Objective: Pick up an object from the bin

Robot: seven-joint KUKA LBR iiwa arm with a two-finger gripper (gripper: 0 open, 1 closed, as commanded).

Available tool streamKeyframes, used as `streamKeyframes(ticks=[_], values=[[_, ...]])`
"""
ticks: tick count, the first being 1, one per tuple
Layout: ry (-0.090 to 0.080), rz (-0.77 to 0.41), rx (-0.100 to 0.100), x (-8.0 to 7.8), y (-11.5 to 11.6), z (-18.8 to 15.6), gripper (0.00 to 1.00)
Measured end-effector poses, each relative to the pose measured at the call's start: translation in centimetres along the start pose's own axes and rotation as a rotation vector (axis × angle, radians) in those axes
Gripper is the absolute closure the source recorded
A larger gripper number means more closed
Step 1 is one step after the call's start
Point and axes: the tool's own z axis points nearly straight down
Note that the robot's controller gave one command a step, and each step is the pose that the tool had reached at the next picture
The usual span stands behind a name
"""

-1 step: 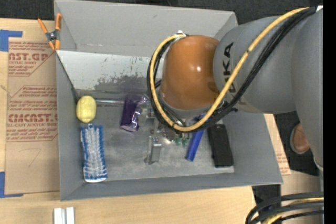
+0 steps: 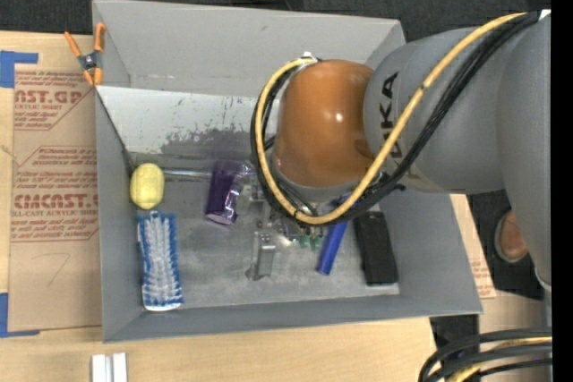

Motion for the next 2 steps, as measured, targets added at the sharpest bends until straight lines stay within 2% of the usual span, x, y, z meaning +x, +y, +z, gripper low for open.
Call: streamKeyframes(ticks=[1,2], values=[[-0.003,-0.470,0.000,-2.2,-1.2,1.6,0.00],[-0.001,-0.612,0.002,-0.5,-5.8,0.1,0.00]])
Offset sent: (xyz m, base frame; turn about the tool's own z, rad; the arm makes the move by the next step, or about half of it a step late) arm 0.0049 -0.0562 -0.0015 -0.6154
